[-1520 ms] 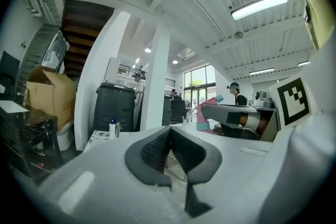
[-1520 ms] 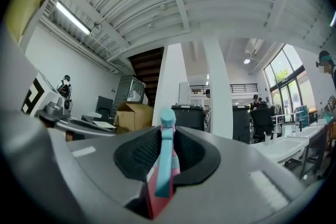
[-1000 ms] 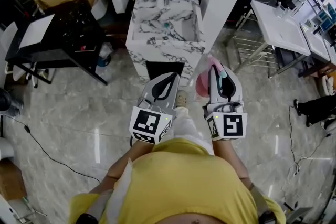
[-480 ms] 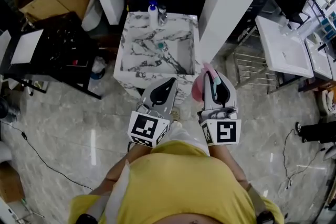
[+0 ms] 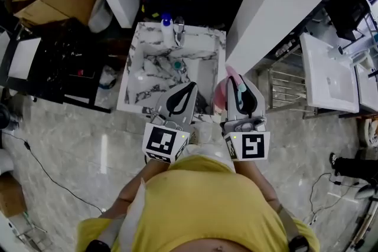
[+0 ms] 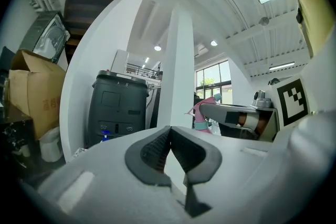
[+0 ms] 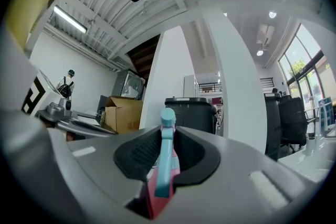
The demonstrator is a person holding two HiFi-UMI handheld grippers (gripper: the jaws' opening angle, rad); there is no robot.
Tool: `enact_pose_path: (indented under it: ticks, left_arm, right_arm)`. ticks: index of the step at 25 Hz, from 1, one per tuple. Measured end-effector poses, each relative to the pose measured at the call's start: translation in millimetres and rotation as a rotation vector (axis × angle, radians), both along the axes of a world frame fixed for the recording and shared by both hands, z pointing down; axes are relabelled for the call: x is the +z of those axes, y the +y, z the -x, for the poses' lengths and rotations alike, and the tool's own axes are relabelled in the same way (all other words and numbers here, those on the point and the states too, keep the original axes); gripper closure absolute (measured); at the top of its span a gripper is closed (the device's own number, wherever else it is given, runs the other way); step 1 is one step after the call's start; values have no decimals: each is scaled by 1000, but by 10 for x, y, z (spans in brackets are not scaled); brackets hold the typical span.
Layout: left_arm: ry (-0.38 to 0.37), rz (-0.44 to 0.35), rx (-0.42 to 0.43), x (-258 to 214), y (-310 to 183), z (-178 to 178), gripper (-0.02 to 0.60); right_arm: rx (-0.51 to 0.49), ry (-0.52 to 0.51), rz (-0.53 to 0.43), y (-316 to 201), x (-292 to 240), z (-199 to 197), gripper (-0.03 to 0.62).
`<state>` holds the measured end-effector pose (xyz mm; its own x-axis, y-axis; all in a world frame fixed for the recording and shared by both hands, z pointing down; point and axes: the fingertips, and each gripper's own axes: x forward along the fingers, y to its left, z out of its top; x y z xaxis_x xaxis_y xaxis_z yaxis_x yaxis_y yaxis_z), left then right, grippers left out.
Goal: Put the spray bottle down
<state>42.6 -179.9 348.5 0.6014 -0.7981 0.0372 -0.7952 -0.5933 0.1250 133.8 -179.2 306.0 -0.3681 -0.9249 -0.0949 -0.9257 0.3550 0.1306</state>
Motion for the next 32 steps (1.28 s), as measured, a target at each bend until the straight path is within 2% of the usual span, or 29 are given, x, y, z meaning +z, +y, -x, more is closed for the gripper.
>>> enact_pose_path:
  ticks: [6,26,32]
  left_arm:
    - [-15,21,-9,147,-355,-34,584]
    - [-72,48,24,151,-1013,86,584]
    - [-83,72,42,294,-1220,44,584]
  right_arm:
    - [7,0,19,-425,177,-103,530]
    - [1,-3,22,-1112,157,93,530]
    - [-19,38,8,-1336,313,150,530]
